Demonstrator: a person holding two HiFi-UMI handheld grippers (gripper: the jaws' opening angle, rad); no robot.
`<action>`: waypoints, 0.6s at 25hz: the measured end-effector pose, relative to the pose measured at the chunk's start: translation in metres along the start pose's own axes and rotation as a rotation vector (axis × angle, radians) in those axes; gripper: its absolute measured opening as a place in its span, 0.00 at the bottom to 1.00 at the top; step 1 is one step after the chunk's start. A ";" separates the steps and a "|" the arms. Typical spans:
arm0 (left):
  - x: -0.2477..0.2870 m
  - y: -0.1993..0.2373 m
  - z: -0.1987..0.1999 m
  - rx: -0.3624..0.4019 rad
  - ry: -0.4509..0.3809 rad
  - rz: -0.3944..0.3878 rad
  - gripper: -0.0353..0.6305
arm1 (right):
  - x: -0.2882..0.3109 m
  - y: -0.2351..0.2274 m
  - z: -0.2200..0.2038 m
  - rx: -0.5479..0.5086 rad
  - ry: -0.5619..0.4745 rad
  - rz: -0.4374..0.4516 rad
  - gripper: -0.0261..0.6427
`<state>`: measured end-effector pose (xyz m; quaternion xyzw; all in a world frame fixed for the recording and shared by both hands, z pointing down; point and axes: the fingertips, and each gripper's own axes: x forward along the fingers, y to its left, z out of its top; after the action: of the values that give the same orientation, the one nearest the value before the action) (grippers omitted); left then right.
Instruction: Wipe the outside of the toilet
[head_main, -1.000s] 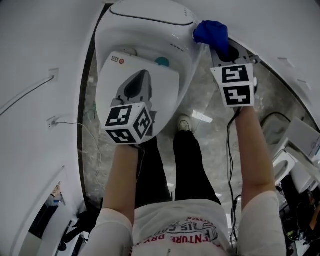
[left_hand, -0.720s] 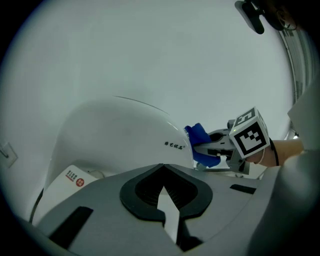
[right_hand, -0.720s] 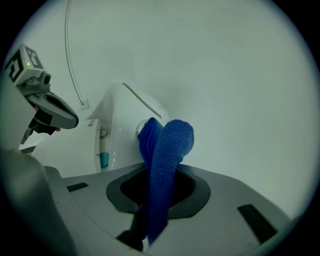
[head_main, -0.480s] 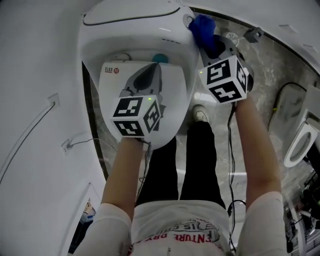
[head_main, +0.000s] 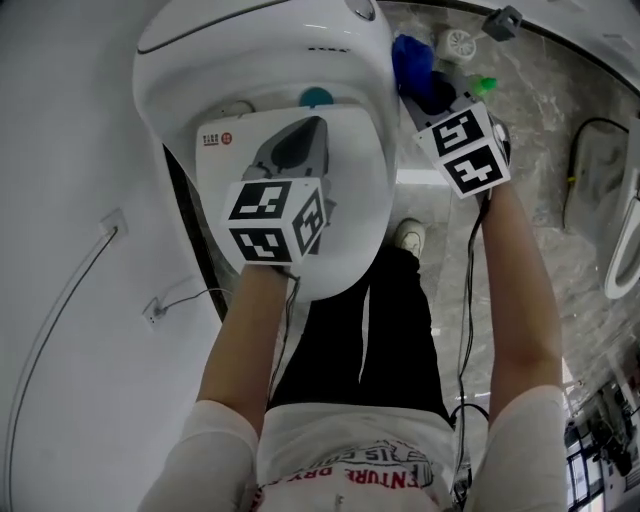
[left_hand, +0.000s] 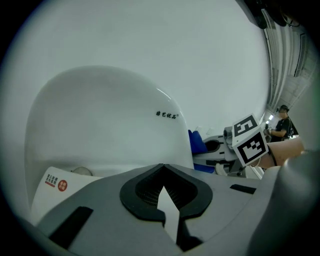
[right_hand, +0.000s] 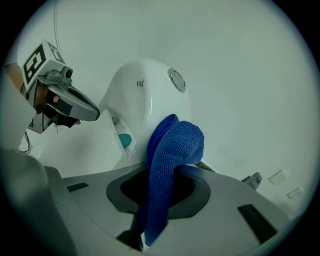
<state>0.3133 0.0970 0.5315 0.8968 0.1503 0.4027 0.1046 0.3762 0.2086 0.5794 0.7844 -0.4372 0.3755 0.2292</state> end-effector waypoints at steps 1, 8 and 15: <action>0.001 -0.003 -0.005 0.007 0.011 -0.002 0.06 | 0.000 0.005 -0.007 0.023 0.004 0.014 0.15; 0.004 -0.029 -0.037 0.036 0.057 -0.035 0.06 | 0.002 0.042 -0.054 0.053 0.023 0.093 0.15; -0.003 -0.058 -0.067 0.062 0.071 -0.039 0.06 | 0.002 0.084 -0.100 0.082 0.029 0.153 0.15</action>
<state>0.2500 0.1542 0.5559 0.8816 0.1838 0.4275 0.0792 0.2663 0.2337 0.6451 0.7518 -0.4768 0.4209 0.1738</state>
